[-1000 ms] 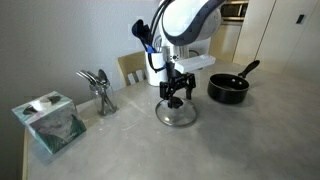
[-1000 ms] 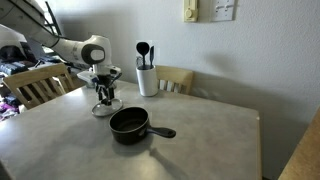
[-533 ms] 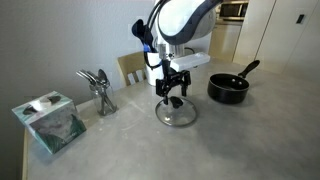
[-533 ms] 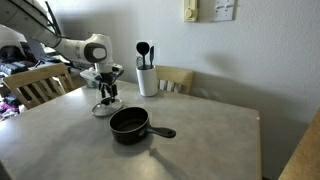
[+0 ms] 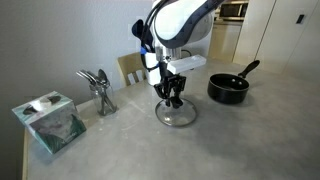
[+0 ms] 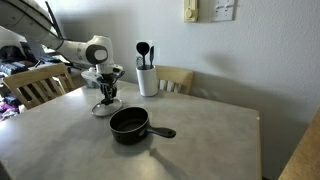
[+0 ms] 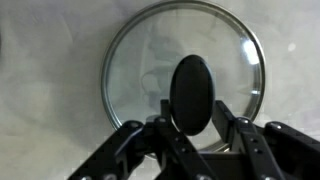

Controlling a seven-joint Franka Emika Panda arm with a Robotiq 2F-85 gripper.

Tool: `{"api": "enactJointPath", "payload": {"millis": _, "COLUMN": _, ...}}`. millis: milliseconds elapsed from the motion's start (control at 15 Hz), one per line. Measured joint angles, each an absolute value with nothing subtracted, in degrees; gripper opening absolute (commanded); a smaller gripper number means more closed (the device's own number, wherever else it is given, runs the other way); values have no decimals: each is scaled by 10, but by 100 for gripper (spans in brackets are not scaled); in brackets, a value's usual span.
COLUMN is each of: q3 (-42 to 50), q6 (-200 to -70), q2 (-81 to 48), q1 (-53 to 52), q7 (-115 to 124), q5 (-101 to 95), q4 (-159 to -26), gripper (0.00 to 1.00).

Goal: Pick up the lid from the table and close the pot

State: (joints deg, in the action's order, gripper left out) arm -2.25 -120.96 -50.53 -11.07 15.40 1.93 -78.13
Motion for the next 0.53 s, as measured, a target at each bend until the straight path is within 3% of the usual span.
{"api": "enactJointPath", "payload": {"millis": 67, "q3": -23, "q6": -1209, "q2": -506, "q1": -111, "q7": 154, "q5": 19, "q4": -781, "gripper": 11}}
{"api": "enactJointPath", "payload": {"millis": 533, "q3": -24, "q6": -1186, "q2": -505, "q1": -115, "q7": 149, "q5": 19, "q4": -771, "gripper": 11}}
